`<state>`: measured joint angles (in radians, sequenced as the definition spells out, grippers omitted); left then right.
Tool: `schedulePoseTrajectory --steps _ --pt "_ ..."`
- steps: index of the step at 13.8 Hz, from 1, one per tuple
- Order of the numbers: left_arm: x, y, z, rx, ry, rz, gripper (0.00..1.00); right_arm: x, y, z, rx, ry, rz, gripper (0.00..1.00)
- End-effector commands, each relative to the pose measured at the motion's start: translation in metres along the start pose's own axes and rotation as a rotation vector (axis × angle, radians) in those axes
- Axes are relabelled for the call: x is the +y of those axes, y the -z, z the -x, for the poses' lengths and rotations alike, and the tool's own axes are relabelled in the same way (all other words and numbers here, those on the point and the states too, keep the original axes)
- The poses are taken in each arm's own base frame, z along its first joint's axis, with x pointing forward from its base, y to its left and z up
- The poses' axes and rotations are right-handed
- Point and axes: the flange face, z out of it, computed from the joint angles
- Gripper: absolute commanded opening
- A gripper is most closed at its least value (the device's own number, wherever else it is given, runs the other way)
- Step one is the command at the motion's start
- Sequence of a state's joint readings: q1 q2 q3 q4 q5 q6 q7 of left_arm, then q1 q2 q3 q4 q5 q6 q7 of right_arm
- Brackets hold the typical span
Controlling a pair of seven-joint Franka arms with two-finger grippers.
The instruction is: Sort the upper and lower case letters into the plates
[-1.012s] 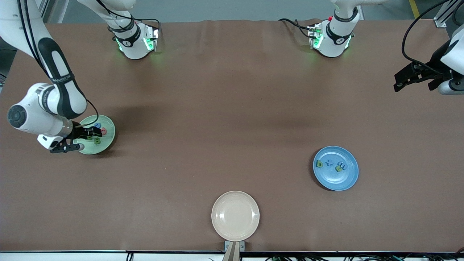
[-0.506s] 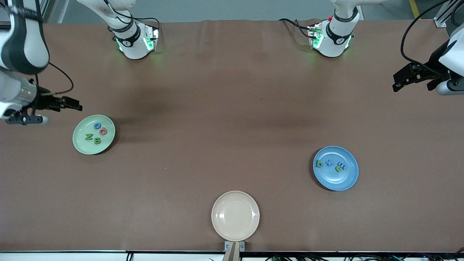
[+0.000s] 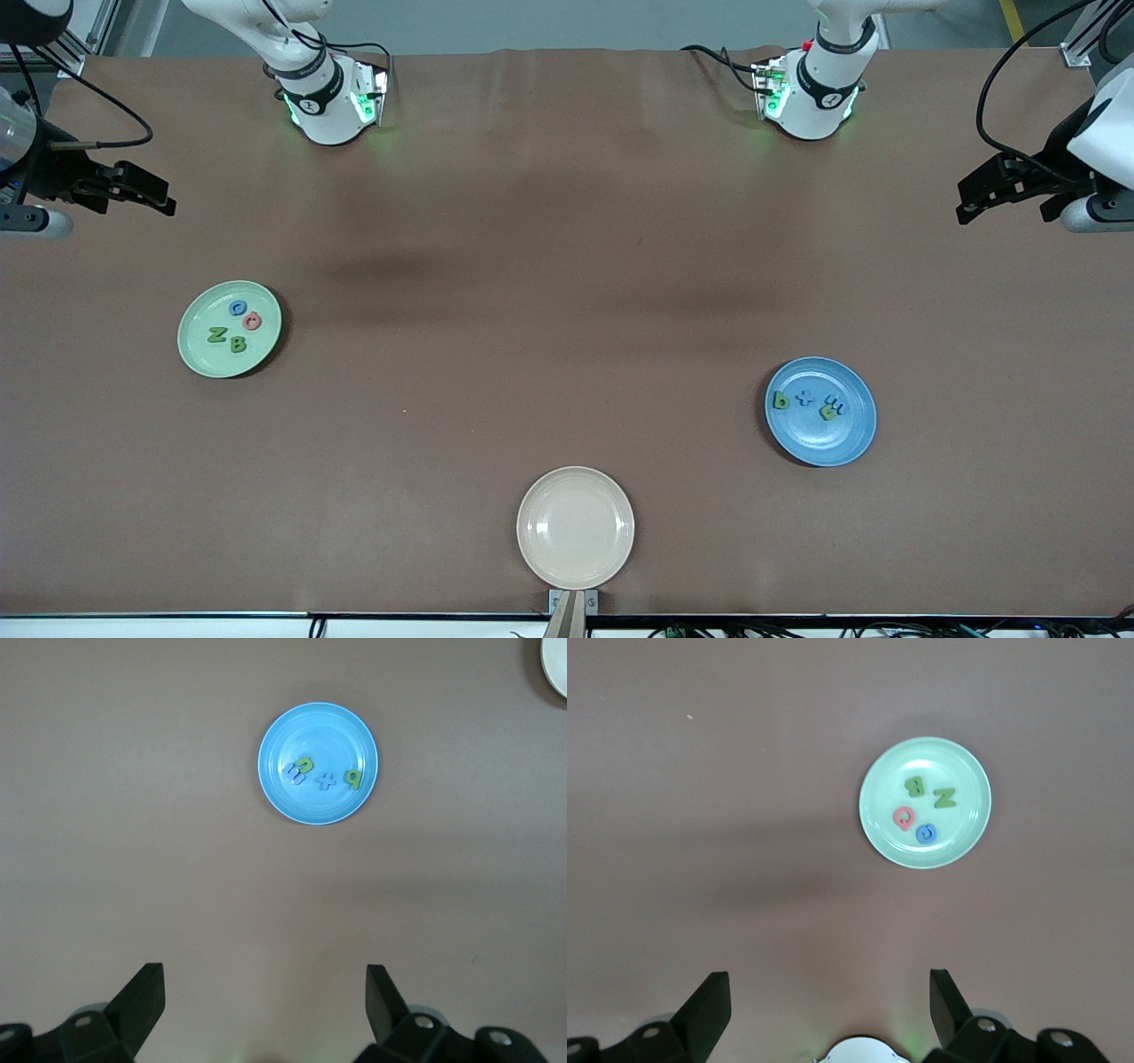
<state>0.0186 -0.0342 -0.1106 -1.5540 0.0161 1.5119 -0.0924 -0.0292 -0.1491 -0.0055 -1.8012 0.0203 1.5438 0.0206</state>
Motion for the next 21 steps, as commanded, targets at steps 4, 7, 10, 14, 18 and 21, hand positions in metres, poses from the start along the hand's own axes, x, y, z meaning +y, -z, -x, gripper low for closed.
schedulePoseTrajectory --steps 4,7,10,14,18,21 --pt "0.001 0.000 0.002 0.004 0.003 -0.007 1.00 0.003 0.084 -0.008 0.145 -0.019 0.009 1.00" --pt "0.002 0.000 0.002 0.004 0.001 -0.006 1.00 0.007 0.106 -0.025 0.195 -0.026 0.012 1.00" --pt "0.002 0.000 0.002 0.006 0.001 -0.006 1.00 0.006 0.109 -0.031 0.206 -0.024 0.014 1.00" --pt "0.002 0.000 0.002 0.006 0.002 -0.008 1.00 0.006 0.107 -0.032 0.201 -0.027 0.011 1.00" --pt "0.002 0.001 0.002 0.010 0.002 -0.007 1.00 0.005 0.099 -0.038 0.187 -0.031 0.011 1.00" --pt "0.003 0.001 0.001 0.016 0.000 -0.006 1.00 0.009 0.094 -0.044 0.178 -0.038 0.011 1.00"
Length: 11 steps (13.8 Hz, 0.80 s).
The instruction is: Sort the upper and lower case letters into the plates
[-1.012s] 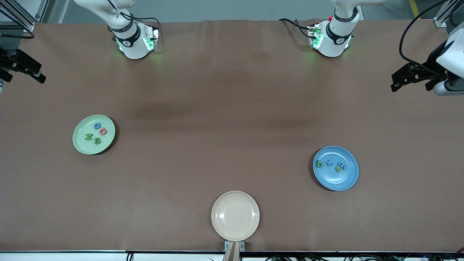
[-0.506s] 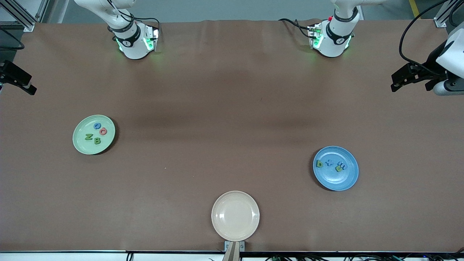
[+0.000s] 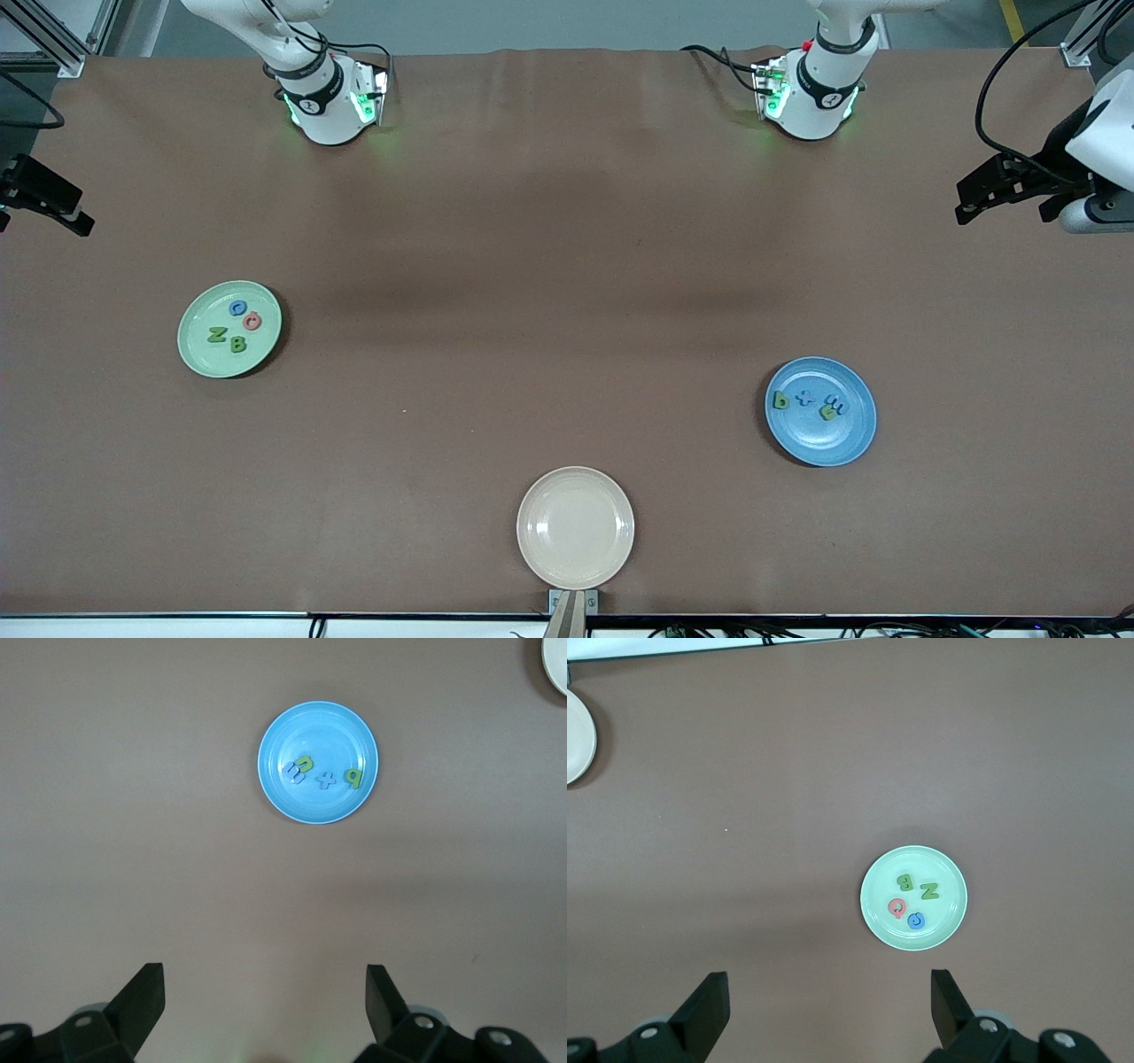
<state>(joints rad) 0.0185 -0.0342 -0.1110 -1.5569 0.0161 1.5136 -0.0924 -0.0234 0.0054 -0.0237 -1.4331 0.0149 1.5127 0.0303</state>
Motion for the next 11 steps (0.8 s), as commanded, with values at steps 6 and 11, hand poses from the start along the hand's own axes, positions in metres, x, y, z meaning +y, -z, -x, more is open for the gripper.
schedulePoseTrajectory --steps 6,11 --pt "0.0035 0.0037 0.0003 0.025 -0.001 -0.004 1.00 0.0078 0.0000 -0.0046 -0.003 -0.017 0.010 1.00" --pt "0.0018 0.0055 0.0005 0.026 -0.016 -0.004 1.00 0.0071 0.0000 -0.0046 -0.003 -0.015 0.011 1.00"
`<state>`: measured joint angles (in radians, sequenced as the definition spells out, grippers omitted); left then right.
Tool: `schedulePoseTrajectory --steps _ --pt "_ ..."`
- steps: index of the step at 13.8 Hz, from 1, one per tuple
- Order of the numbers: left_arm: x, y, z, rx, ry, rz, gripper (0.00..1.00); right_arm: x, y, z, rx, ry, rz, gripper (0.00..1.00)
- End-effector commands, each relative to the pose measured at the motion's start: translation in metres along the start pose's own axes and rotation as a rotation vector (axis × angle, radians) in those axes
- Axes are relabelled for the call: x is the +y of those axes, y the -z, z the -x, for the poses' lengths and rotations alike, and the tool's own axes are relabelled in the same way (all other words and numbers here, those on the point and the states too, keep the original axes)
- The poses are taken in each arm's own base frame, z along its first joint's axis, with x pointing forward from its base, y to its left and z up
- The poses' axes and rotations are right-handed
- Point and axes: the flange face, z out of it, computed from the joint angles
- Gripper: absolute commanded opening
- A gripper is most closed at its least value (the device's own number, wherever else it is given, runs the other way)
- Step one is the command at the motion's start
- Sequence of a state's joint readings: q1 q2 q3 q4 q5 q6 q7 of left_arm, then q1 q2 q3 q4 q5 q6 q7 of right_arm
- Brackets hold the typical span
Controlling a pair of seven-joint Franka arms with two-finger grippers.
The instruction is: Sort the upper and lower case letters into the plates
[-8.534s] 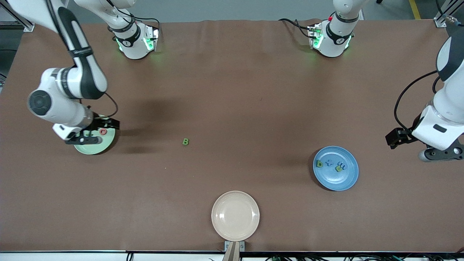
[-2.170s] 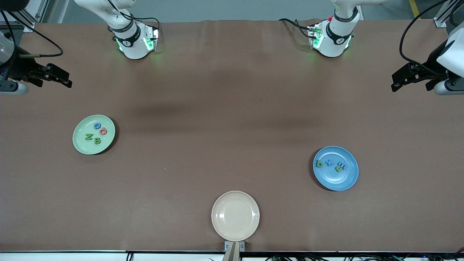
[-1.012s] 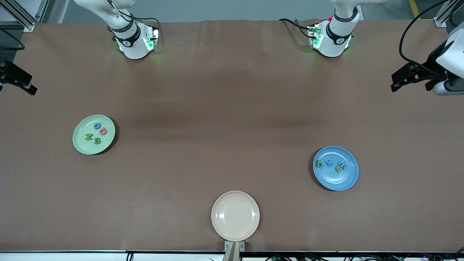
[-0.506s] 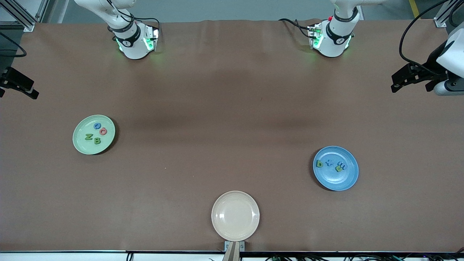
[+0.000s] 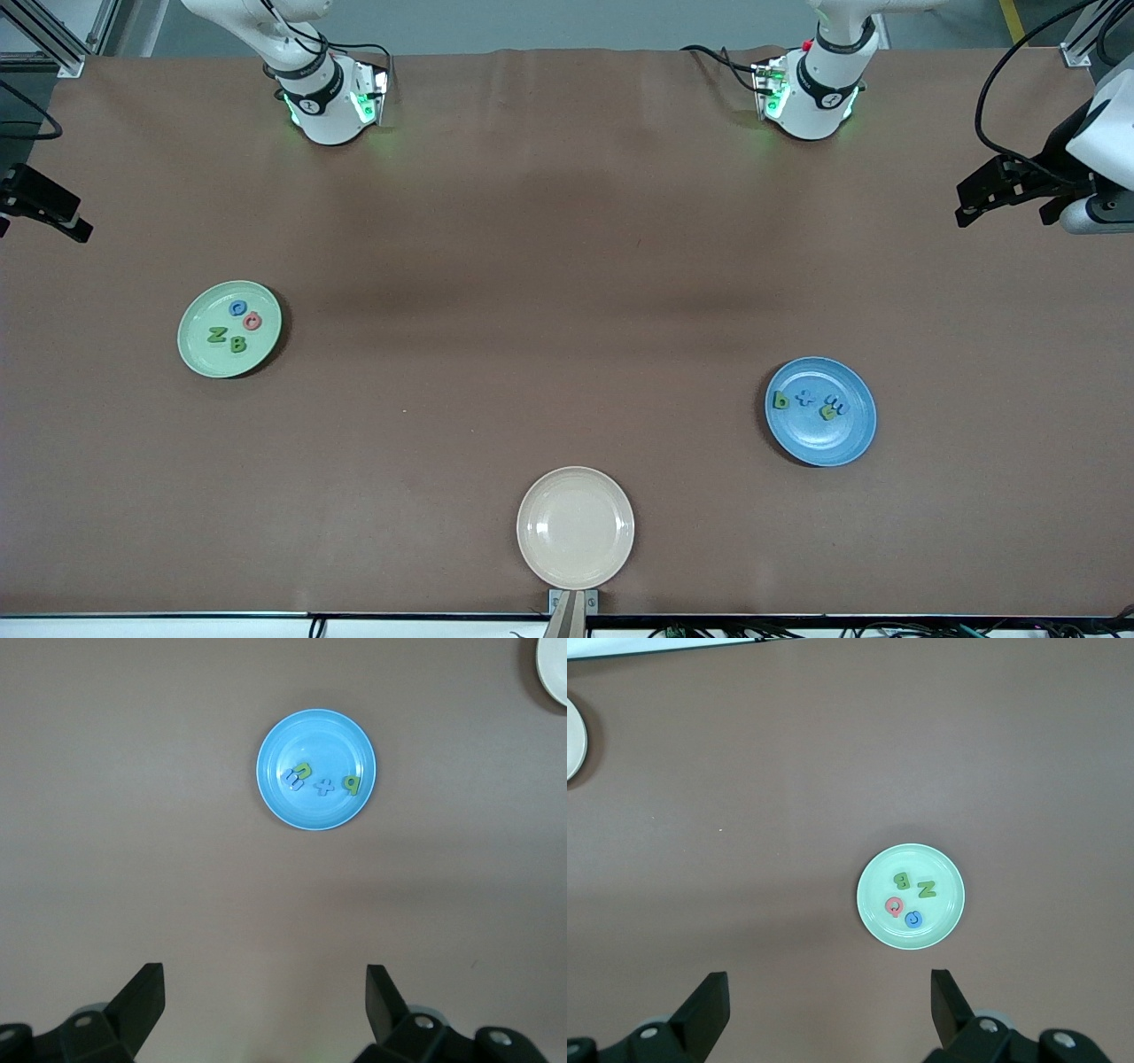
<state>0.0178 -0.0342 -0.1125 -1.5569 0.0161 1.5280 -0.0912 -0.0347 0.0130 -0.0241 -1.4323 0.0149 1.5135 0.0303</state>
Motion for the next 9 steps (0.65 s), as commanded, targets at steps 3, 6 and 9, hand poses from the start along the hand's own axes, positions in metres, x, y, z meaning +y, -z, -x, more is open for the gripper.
schedulePoseTrajectory --steps 3,6,9 --pt "0.0021 0.0032 0.0001 0.011 -0.016 -0.005 1.00 -0.0001 0.0037 -0.0018 0.001 -0.002 0.010 1.00" --pt "0.0021 0.0035 -0.0014 0.012 -0.016 -0.004 1.00 -0.0001 0.0038 -0.0020 0.003 -0.002 0.010 1.00" --pt "0.0029 0.0044 -0.0009 0.014 -0.018 -0.004 1.00 0.0007 0.0040 -0.0022 0.004 -0.003 0.010 1.00"
